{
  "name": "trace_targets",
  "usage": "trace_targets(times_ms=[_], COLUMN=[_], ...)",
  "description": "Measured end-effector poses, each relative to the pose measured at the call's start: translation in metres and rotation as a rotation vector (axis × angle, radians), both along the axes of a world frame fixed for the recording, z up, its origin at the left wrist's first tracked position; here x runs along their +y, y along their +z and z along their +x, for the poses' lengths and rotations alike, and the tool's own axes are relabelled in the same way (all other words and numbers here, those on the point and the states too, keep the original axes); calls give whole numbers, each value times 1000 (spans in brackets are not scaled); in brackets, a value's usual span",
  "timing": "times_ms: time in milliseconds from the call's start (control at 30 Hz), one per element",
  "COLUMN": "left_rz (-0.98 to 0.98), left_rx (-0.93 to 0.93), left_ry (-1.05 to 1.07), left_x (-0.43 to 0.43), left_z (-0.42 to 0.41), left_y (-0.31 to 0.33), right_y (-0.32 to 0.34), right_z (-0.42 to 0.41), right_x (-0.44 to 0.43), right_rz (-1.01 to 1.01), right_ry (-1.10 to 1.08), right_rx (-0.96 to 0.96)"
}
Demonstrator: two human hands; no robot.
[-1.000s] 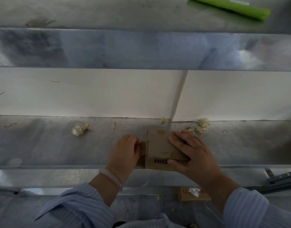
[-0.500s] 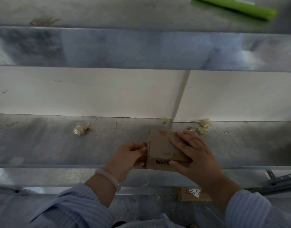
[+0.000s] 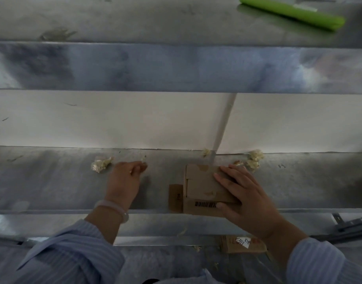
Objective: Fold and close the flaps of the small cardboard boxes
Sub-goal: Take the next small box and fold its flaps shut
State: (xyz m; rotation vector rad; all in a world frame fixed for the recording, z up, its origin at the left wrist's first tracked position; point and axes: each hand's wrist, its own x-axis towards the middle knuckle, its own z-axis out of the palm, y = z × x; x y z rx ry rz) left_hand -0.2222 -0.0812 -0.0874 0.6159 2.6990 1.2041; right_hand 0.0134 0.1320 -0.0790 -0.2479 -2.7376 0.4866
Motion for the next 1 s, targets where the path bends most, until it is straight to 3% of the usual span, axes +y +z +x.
trace_targets(times_ms=[133,233,400,533,600,733,833,900,1000], left_rz=[-136,-36,144,158,154,145,288,436,472], left_rx=[102,176,11,-36,-69,-167,-270,-474,-649], left_ry=[27,-53,-343,-392,-335,-280,-309,-223,-141], left_x=[-2,7,27,35,38,38,37,40,45], left_z=[-26,-15,44,69,72,77,79,82,79], left_y=[4,14,35,29,24,20,19,28,36], right_y=[10,19,31,37,39,44,40,39,41], right_z=[-1,-8,-14,-12,-8,3,6,6,2], right_x=[5,4,-6,-10,-11,-17,-19,-21,-18], right_rz=[-1,27,104,87,-18,-416,-563,-679,-665], right_ry=[56,81,17,-111,-281,-551,-581,-591,-598], right_rx=[-57,-56,-58,-63,-55,-73,8,88,132])
